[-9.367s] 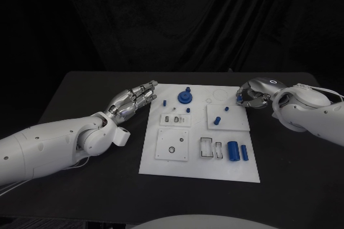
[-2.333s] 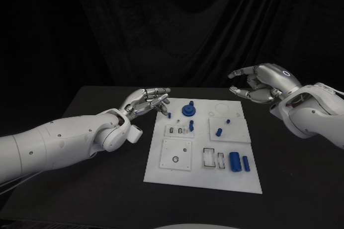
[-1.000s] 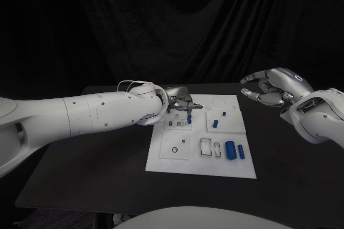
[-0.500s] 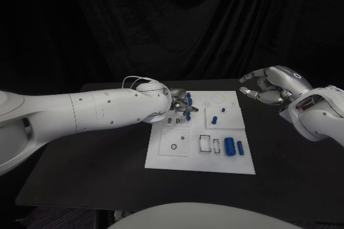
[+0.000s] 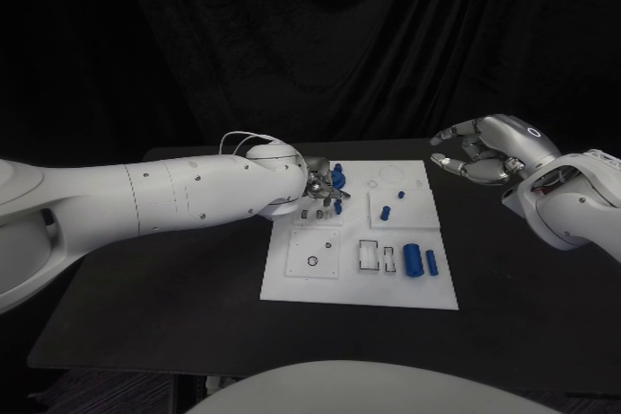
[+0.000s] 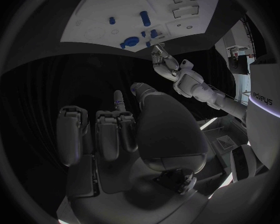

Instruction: Assemble the parts on the task board

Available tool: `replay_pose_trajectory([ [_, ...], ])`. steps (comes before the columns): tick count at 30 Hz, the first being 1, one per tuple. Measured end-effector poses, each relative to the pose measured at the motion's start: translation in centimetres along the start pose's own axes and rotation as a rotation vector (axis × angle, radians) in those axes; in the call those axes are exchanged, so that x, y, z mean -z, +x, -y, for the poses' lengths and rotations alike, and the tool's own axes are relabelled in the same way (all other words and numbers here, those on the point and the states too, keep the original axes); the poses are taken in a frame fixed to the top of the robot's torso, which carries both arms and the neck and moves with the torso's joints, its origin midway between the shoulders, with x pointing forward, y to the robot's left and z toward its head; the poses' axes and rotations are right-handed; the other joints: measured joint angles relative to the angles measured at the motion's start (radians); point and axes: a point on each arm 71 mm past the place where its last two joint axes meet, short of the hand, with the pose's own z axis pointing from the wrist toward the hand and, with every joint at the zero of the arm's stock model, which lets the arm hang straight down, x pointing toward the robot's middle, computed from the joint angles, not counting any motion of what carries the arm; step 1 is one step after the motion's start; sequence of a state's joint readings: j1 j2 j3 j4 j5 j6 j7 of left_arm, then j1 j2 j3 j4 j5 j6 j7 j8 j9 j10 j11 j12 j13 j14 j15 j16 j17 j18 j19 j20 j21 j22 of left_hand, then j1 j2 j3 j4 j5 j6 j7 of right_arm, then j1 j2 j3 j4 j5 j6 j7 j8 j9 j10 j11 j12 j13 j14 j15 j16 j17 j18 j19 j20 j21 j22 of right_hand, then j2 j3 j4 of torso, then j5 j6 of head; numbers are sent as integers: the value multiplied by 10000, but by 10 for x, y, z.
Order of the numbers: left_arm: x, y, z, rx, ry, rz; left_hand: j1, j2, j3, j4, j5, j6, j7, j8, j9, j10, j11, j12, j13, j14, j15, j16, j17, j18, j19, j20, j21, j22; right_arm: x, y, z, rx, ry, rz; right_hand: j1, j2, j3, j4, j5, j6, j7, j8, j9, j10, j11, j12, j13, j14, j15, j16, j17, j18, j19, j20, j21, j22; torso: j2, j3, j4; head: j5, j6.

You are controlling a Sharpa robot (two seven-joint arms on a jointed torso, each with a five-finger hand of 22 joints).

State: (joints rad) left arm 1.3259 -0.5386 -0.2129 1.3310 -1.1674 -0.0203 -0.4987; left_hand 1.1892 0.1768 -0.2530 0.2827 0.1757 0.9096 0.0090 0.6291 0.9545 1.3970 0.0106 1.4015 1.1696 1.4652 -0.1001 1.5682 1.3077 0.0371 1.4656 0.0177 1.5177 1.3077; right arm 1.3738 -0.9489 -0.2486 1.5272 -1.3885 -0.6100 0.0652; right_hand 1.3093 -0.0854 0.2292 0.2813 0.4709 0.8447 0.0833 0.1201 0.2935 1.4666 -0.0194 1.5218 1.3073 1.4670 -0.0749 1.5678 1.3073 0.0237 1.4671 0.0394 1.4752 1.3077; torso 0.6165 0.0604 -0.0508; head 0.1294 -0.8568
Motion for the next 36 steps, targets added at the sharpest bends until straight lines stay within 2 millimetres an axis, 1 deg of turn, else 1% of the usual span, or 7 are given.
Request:
replay_pose_trajectory([
  [1,0,0,0,-4,-20,-4,0,0,1,1,0,2,0,-3,-4,0,-1,0,0,0,0,0,0,0,0,0,-2,0,0,0,0,0,3,-4,0,0,0,0,0,0,0,0,-1,0,0,0,0,0,0,0,0,0,0,0,0,-1,-1,0,-1,2,-9],
  [5,-1,0,0,-10,-93,3,0,0,88,4,80,131,93,-662,-180,-2,-3,0,0,0,1,0,0,1,0,1,-77,0,-1,1,-1,-9,-6,-27,0,0,0,0,0,35,-34,0,-10,0,0,0,0,0,0,0,0,0,0,0,0,-1,-5,-3,-6,0,-47],
  [7,-1,0,0,-13,-111,10,0,0,111,27,79,198,89,-834,-224,5,4,0,0,1,2,0,0,0,-1,1,-78,0,-1,1,-1,-11,-5,-43,0,0,0,0,0,35,-35,0,-10,0,-1,0,0,0,0,0,0,0,0,0,0,-1,-4,-8,-6,-11,-57],
  [15,-3,-2,-1,-17,-177,48,-1,1,146,10,126,281,102,-1104,-286,35,31,0,0,1,4,0,-1,1,-1,1,-117,-1,-2,2,-2,-24,-12,-93,-43,41,0,0,0,71,2,0,-9,0,0,0,0,0,0,0,0,0,0,0,0,-1,-1,-35,30,-40,-100],
  [21,-5,-3,0,-17,-199,79,-25,-29,234,-14,213,376,196,-1724,-491,41,34,0,0,16,20,0,-1,1,-1,2,-167,-2,-3,2,-2,-23,3,-107,-42,42,0,0,0,71,1,0,-9,0,-1,0,3,0,0,0,0,1,0,0,0,-2,-1,-48,39,-12,-126],
  [29,-7,-4,-1,-17,-241,108,40,-94,262,14,212,446,197,-1843,-530,61,24,-1,-2,17,23,0,-1,2,-1,3,-207,-2,-3,3,-2,-24,5,-122,-42,42,0,0,0,71,2,0,-8,0,-1,0,7,0,0,0,0,0,0,0,0,-3,2,-59,46,-1,-156],
  [36,-9,-5,-1,-35,-271,119,40,-94,358,0,250,482,233,-2095,-593,76,37,-2,-4,18,94,0,-2,2,-25,26,-284,-3,-4,3,-3,-33,-11,-136,-42,42,0,0,0,71,1,0,-8,0,-1,0,6,0,0,0,0,0,0,0,0,-3,2,-59,42,22,-158],
])
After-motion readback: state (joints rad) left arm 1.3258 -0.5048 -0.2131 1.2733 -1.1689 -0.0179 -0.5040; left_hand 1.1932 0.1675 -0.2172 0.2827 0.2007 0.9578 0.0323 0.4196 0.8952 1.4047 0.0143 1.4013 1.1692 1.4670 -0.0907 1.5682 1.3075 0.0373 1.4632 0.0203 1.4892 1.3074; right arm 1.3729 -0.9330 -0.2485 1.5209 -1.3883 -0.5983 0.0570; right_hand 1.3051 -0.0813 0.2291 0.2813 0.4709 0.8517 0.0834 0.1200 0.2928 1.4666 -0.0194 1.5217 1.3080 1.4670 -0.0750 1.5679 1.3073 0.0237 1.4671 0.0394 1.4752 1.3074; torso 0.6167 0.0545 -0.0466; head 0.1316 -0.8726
